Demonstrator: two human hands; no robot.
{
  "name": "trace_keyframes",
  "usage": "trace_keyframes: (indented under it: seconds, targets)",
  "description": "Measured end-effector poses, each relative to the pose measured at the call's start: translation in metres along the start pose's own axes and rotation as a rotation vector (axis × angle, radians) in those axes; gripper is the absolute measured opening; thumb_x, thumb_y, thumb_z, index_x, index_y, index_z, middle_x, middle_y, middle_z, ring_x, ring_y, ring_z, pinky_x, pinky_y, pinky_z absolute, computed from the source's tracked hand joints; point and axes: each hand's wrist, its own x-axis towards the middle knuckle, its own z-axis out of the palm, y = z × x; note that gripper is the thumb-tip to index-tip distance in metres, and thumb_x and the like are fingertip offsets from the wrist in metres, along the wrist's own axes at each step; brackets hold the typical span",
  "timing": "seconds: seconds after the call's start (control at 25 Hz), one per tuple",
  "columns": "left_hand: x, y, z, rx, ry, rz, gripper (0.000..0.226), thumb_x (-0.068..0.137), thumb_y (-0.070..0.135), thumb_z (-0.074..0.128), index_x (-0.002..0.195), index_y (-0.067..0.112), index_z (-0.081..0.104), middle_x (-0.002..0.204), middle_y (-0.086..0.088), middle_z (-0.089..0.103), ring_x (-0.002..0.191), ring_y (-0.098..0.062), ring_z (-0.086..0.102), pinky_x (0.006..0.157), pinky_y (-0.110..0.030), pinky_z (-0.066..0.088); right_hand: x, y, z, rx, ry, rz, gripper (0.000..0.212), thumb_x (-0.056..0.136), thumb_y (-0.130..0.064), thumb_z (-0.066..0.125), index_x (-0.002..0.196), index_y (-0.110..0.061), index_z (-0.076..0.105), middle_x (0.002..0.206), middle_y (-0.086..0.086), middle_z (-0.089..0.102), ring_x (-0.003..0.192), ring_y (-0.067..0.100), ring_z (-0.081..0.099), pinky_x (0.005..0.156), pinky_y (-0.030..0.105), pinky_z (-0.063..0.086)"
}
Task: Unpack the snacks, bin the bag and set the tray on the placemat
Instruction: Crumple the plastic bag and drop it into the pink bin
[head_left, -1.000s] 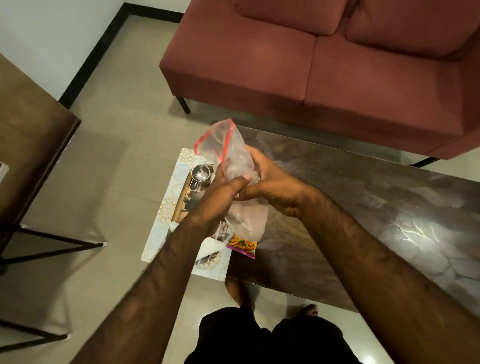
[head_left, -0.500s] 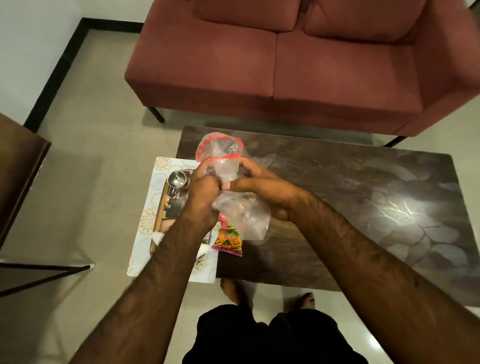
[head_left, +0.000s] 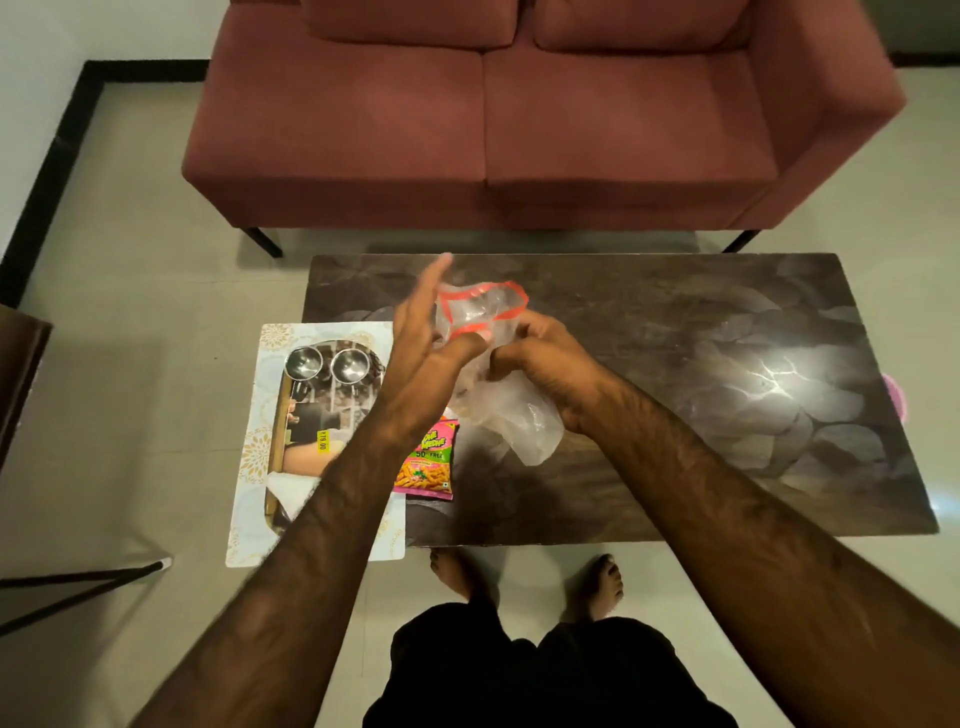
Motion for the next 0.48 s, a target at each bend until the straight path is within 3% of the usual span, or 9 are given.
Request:
trace_keyframes:
  seconds: [0.12, 0.24, 0.36, 0.4, 0.48]
  targets:
    - [-0.009, 0.008, 0.033, 0.028, -0.301, 0.006, 0.062, 0.082, 0.031, 0.072, 0.14, 0.038, 0.053, 0.144, -0.002, 0.053, 0.134, -0.016, 0.053, 0.112, -0.048, 0.045, -0.016, 0.007, -0.025, 0.119, 0.013, -0.025, 0.03, 0.077, 0.011, 0.059, 0.098, -0.002, 0.075, 0.088, 0.014, 0.074, 0.082, 0.025, 0.071, 0.072, 0.034, 0.06]
    - [-0.025, 0.011, 0.067, 0.21, -0.415, 0.065, 0.089, 0.068, 0.051, 0.085, 0.146, 0.042, 0.042, 0.144, -0.001, 0.045, 0.137, -0.006, 0.046, 0.113, -0.028, 0.042, -0.028, 0.015, -0.056, 0.126, 0.121, -0.022, 0.022, 0.075, 0.004, 0.057, 0.085, -0.007, 0.074, 0.07, 0.008, 0.07, 0.067, 0.019, 0.069, 0.063, 0.029, 0.057]
    - [-0.046, 0.017, 0.12, 0.407, -0.485, 0.123, 0.12, 0.055, 0.049, 0.094, 0.153, 0.043, 0.025, 0.143, 0.005, 0.037, 0.135, 0.0, 0.039, 0.111, -0.014, 0.036, -0.045, 0.026, -0.095, 0.259, 0.146, 0.093, 0.01, 0.064, -0.025, 0.067, 0.061, -0.017, 0.071, 0.067, 0.011, 0.061, 0.079, 0.031, 0.059, 0.076, 0.044, 0.048]
    - [-0.052, 0.018, 0.14, 0.465, -0.462, 0.142, 0.117, 0.057, 0.042, 0.094, 0.153, 0.036, 0.028, 0.14, 0.004, 0.039, 0.131, -0.003, 0.042, 0.111, -0.019, 0.039, -0.053, 0.032, -0.109, 0.301, 0.129, 0.128, 0.016, 0.063, -0.033, 0.07, 0.058, -0.018, 0.069, 0.067, 0.009, 0.061, 0.082, 0.032, 0.058, 0.078, 0.046, 0.047]
    - [-0.057, 0.015, 0.176, 0.5, -0.356, 0.181, 0.087, 0.067, 0.025, 0.086, 0.143, 0.029, 0.044, 0.131, 0.003, 0.048, 0.12, -0.01, 0.052, 0.104, -0.038, 0.049, -0.069, 0.044, -0.14, 0.363, 0.1, 0.136, 0.016, 0.068, -0.033, 0.067, 0.069, -0.018, 0.071, 0.071, 0.007, 0.066, 0.084, 0.034, 0.06, 0.073, 0.042, 0.048]
